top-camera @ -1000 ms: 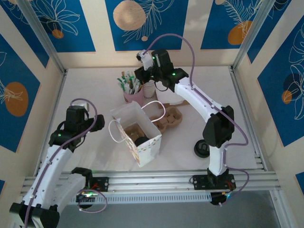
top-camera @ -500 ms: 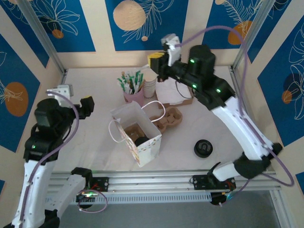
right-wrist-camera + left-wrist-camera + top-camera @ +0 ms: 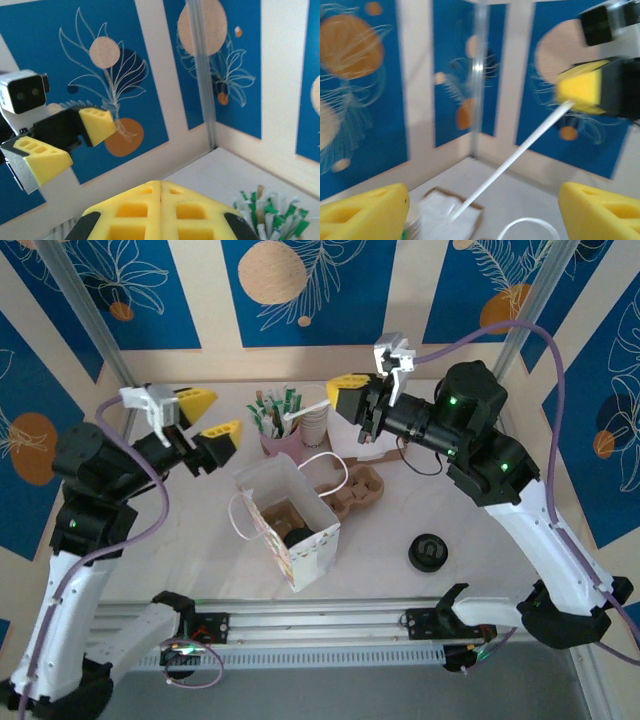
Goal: Pack the takeout coffee
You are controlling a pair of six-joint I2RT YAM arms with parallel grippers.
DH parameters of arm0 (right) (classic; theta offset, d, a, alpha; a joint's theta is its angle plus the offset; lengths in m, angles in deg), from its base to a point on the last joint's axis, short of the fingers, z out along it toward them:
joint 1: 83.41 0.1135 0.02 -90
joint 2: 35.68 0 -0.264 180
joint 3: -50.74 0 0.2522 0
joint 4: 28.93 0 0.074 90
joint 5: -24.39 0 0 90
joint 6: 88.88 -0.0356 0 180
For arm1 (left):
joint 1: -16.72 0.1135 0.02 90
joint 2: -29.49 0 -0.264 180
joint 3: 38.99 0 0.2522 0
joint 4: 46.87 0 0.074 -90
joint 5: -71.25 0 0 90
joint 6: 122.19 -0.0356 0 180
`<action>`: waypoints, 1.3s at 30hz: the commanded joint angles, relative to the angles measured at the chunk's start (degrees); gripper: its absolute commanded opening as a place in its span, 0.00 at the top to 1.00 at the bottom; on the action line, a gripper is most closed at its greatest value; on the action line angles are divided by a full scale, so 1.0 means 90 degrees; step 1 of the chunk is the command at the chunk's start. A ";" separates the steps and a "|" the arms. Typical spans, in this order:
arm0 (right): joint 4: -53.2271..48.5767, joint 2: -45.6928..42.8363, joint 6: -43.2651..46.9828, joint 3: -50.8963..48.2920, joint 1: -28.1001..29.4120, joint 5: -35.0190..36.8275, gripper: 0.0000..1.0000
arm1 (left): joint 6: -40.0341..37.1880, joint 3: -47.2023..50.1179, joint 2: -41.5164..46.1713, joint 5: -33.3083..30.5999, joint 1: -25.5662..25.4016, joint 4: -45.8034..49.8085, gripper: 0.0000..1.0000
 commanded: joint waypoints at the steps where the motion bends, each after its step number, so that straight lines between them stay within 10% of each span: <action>1: -0.0105 0.0126 -0.0150 0.0048 0.0181 -0.0374 1.00 | -0.1478 -0.0428 -0.0288 0.0095 -0.1045 0.0149 0.20; 30: -0.0361 0.0122 0.0350 0.0389 0.1152 -0.0358 1.00 | -0.2827 -0.0926 -0.1107 -0.1375 -0.2855 0.1101 0.68; 39: -0.0504 0.0115 0.0361 0.0392 0.1156 -0.0125 1.00 | -0.2802 -0.0881 -0.0999 -0.1477 -0.2963 0.1048 0.60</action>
